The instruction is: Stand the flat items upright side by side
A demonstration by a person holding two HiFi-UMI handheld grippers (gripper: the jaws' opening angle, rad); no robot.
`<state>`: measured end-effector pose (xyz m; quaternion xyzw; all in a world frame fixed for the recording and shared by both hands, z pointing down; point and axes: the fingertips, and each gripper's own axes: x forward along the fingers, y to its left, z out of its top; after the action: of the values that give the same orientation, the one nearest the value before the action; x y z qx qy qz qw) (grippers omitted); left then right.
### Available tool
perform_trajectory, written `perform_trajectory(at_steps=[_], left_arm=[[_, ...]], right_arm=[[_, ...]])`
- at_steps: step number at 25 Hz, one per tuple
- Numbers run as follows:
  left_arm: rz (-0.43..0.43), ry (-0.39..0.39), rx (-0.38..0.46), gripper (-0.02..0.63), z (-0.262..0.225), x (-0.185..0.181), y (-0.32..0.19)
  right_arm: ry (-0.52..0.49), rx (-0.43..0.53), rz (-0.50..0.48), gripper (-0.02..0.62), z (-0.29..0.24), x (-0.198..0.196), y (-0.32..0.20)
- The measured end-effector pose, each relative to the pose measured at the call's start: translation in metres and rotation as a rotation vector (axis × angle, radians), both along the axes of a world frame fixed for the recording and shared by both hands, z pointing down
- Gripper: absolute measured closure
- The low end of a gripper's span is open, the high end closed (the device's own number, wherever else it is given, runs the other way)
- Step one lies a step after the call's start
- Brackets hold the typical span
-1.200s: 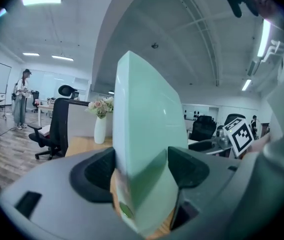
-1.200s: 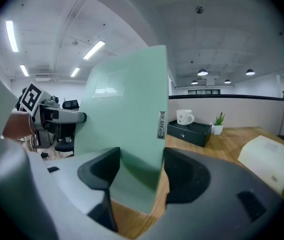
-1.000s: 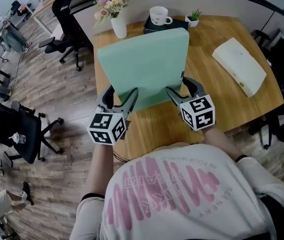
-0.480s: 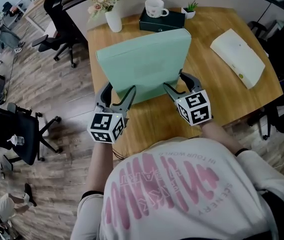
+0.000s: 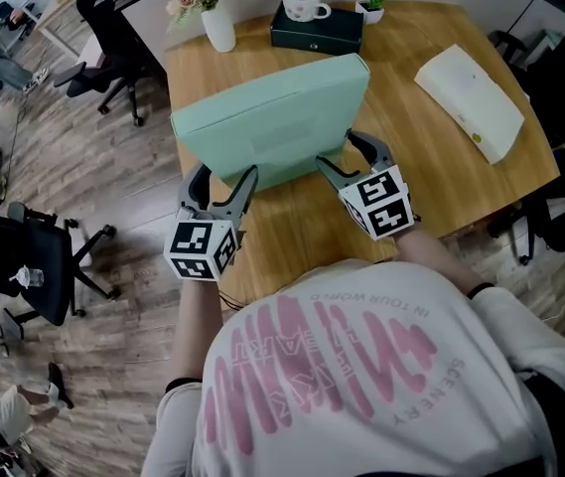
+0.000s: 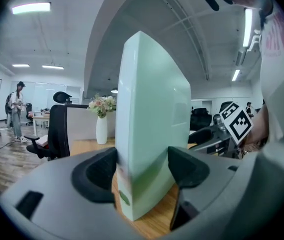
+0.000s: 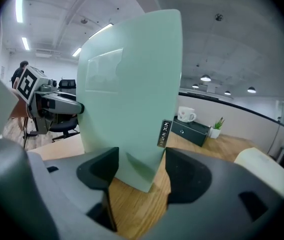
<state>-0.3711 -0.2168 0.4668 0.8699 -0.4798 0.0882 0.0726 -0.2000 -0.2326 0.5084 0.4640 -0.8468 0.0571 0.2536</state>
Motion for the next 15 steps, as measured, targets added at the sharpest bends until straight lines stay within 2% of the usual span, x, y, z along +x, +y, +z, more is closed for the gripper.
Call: perform_trajectory(at_steps=[6, 11, 15], left_arm=[[-0.014, 0.017, -0.034, 0.27, 0.007, -0.006, 0.004], [-0.042, 0.064, -0.042, 0.275, 0.007, -0.011, 0.007], [-0.049, 0.063, -0.038, 0.286, 0.006, -0.01, 0.01]], right_arm=[[-0.042, -0.043, 0.022, 0.29, -0.004, 0.004, -0.003], [0.0, -0.043, 0.016, 0.29, -0.006, 0.009, -0.002], [0.002, -0.046, 0.017, 0.289, -0.005, 0.014, -0.004]])
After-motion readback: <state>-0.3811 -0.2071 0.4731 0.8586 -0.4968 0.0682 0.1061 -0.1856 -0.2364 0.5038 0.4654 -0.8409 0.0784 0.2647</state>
